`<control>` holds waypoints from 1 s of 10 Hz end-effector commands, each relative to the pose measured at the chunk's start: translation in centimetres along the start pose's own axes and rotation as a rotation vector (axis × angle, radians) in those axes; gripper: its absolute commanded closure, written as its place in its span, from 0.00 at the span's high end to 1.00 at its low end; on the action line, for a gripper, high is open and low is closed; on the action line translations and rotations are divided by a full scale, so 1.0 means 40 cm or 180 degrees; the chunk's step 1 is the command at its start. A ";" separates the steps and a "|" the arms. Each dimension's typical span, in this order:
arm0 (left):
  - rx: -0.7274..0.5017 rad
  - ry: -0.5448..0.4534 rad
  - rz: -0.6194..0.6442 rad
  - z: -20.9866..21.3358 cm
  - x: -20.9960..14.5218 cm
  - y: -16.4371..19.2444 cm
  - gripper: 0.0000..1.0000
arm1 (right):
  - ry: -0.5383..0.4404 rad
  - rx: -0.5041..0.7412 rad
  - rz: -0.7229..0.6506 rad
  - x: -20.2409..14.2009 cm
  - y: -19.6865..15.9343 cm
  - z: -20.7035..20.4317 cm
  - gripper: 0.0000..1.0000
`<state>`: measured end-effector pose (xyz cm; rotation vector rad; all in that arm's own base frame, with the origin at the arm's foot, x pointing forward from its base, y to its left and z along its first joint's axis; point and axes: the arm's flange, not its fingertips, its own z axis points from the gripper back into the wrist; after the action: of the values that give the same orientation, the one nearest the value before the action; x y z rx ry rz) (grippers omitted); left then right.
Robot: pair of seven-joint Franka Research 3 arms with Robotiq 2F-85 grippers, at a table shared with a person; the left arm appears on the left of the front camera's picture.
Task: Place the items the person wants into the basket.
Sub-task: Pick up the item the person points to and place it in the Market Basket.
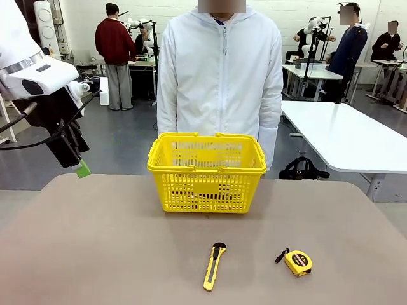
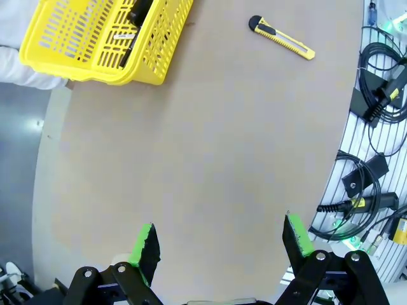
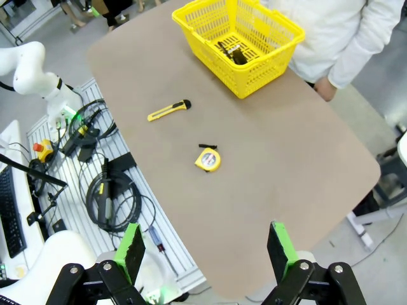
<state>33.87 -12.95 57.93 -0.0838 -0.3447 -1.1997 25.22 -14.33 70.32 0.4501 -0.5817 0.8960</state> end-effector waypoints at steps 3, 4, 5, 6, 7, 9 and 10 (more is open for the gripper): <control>0.0005 -0.0013 0.0009 0.008 -0.001 -0.003 1.00 | -0.0097 0.0080 0.0043 0.006 -0.001 0.002 1.00; -0.0002 -0.0010 -0.0008 0.002 0.001 -0.001 1.00 | -0.0097 0.0080 0.0043 0.006 -0.001 0.002 1.00; -0.0167 -0.0287 0.0029 0.054 -0.059 0.051 1.00 | -0.0097 0.0080 0.0043 0.006 -0.001 0.002 1.00; -0.0430 -0.0664 -0.0047 0.119 -0.123 0.101 1.00 | -0.0097 0.0080 0.0043 0.006 -0.001 0.002 1.00; -0.0551 -0.1134 -0.0091 0.192 -0.208 0.110 1.00 | -0.0097 0.0080 0.0043 0.006 -0.001 0.002 1.00; -0.0535 -0.1640 -0.0025 0.273 -0.327 0.153 1.00 | -0.0097 0.0080 0.0043 0.006 -0.001 0.002 1.00; -0.0445 -0.1723 0.0011 0.318 -0.364 0.127 1.00 | -0.0097 0.0080 0.0043 0.006 -0.001 0.002 1.00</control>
<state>31.53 5.46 65.89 -0.5071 -0.7250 -1.1915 25.21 -14.36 70.31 0.4504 -0.5818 0.8956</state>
